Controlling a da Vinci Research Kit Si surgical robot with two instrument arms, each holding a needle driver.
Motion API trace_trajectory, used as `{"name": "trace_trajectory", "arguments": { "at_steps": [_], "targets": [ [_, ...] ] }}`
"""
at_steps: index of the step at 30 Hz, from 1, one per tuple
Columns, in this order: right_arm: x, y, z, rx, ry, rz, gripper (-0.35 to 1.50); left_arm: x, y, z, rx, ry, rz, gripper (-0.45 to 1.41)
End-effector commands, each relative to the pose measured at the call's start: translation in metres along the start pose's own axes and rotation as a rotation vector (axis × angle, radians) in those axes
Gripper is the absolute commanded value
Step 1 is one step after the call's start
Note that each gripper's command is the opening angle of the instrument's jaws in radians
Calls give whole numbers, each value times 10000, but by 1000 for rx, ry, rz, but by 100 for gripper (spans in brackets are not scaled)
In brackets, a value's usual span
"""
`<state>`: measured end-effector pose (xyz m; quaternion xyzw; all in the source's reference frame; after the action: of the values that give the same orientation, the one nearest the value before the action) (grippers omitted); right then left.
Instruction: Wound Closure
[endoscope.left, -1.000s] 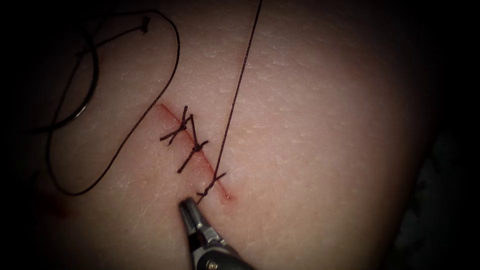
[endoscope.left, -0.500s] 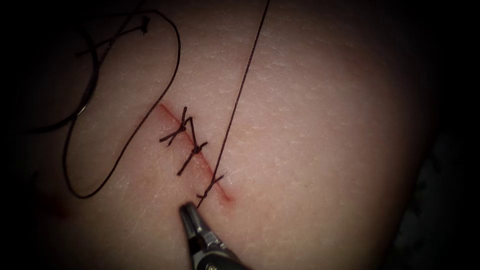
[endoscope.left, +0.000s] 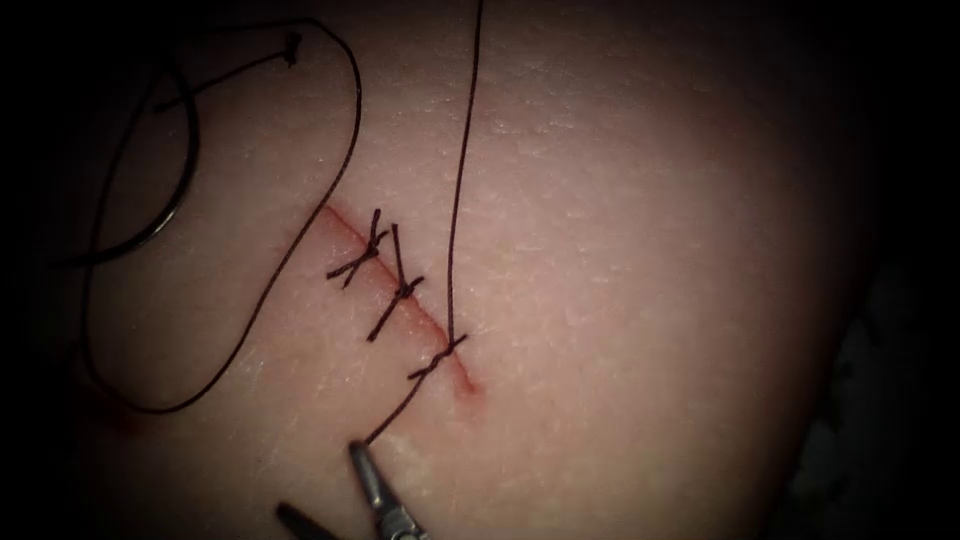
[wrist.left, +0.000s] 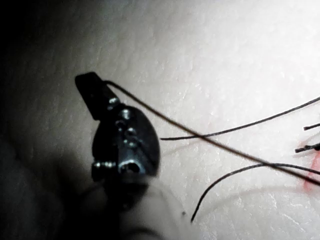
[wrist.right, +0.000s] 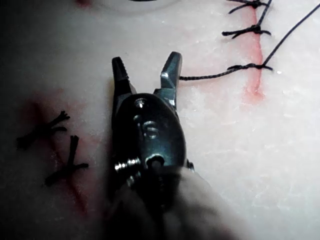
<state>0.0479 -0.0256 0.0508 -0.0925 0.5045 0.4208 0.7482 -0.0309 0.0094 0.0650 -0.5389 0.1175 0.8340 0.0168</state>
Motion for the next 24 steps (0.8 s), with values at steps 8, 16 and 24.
{"name": "trace_trajectory", "arguments": {
  "at_steps": [8,16,24],
  "targets": [
    [45,-15,-25,133,21,53,125,36,71,-58,-106,73,-53,-45],
    [66,14,-25,171,17,56,95,80,131,-114,-114,150,-95,-45],
    [64,65,-16,205,22,19,32,100,168,-147,-124,191,-124,-45]
  ]
}}
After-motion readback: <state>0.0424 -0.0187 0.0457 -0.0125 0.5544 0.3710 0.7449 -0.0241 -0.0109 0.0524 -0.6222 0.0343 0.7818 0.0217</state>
